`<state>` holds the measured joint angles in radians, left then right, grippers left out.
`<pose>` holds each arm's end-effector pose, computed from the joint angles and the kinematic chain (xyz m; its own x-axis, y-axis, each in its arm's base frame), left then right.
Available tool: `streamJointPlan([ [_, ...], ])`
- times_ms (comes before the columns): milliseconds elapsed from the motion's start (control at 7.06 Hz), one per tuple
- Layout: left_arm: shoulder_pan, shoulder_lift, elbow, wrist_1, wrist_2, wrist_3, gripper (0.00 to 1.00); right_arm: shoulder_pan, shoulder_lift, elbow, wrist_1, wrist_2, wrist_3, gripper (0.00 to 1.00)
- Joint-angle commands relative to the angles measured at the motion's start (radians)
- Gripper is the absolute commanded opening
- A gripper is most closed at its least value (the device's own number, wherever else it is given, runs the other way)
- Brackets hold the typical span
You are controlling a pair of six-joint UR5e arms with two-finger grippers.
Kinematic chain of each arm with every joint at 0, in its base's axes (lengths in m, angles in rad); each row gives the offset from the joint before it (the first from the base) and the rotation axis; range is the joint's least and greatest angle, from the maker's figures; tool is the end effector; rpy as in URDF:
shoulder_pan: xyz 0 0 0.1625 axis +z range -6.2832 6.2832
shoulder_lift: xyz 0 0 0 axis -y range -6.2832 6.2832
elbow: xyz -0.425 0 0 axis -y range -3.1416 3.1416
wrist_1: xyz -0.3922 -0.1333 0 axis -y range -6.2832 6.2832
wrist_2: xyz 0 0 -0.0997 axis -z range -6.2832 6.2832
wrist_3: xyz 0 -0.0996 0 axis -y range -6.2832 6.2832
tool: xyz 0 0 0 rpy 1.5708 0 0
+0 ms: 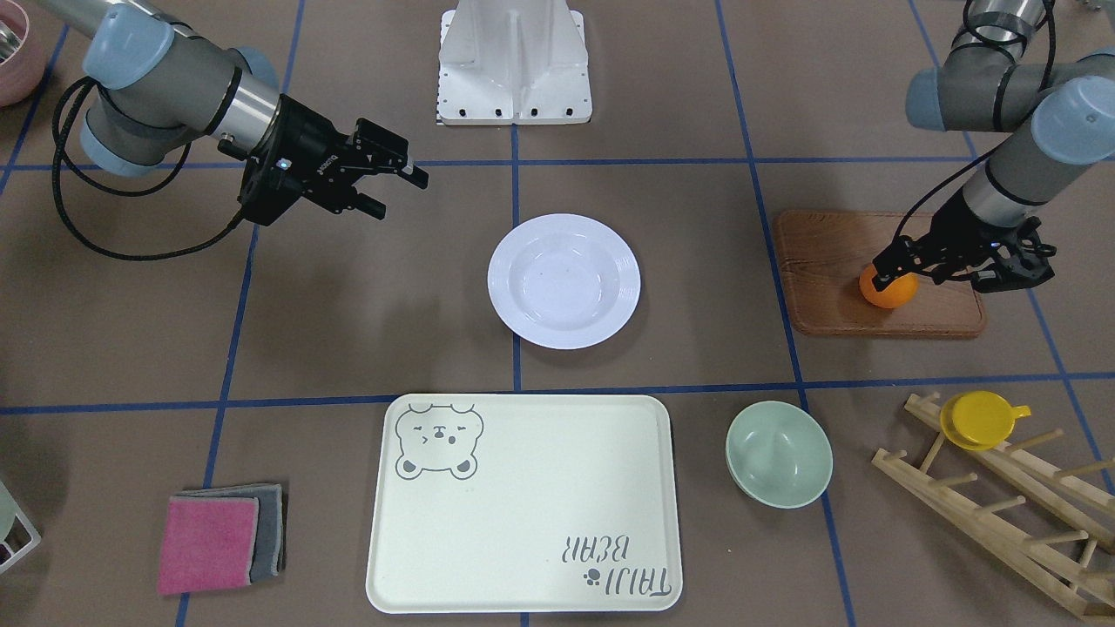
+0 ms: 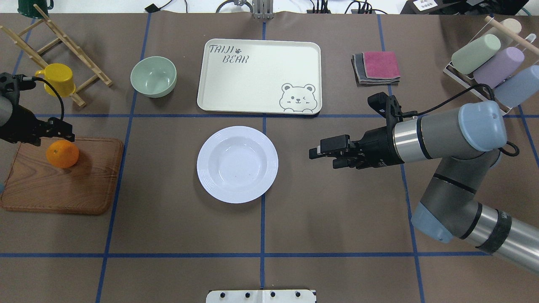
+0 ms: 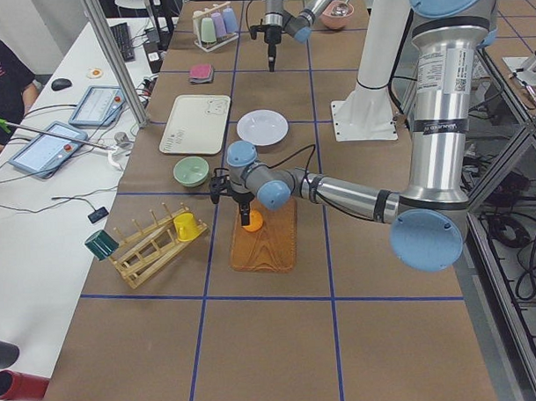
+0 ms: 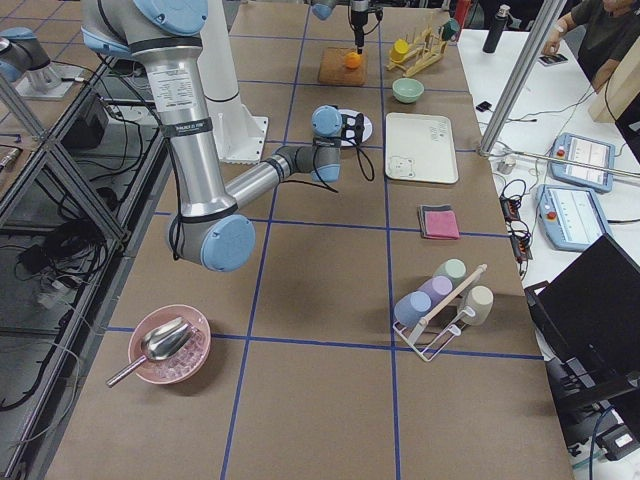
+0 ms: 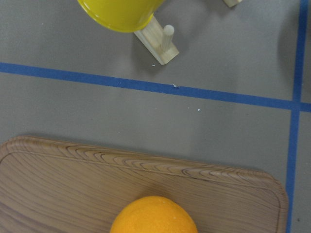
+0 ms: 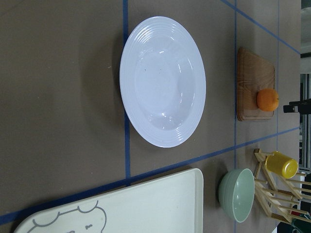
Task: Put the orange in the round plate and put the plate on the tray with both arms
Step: 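Lower the left gripper and grasp the orange on the wooden board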
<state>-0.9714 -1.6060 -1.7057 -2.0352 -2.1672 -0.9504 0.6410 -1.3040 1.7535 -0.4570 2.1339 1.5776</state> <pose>0.2355 -0.4818 0.5281 0.6576 -0.1099 -0.7453 0.1389 0.9900 -0.0234 -0.3931 -0.3933 0.3030 0.0055 0.0113 0.9999 -0.0779 0.9969 -0.0108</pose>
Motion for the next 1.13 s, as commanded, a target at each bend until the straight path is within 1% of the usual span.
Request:
streamJointPlan([
  [0,0.028,0.000,0.015,-0.005,0.010,-0.002,0.98,-0.004,0.000,0.000,0.001,-0.005,-0.002,1.00],
  [708,0.056,0.009,0.032,-0.008,0.010,-0.001,0.98,-0.014,0.002,-0.002,0.001,-0.012,-0.007,1.00],
  [850,0.057,0.009,0.032,-0.008,0.010,-0.004,0.88,-0.015,0.002,-0.003,0.001,-0.012,-0.007,1.00],
  [992,0.059,0.002,0.032,-0.005,0.010,-0.046,0.74,-0.021,0.003,-0.009,0.001,-0.020,-0.010,1.00],
])
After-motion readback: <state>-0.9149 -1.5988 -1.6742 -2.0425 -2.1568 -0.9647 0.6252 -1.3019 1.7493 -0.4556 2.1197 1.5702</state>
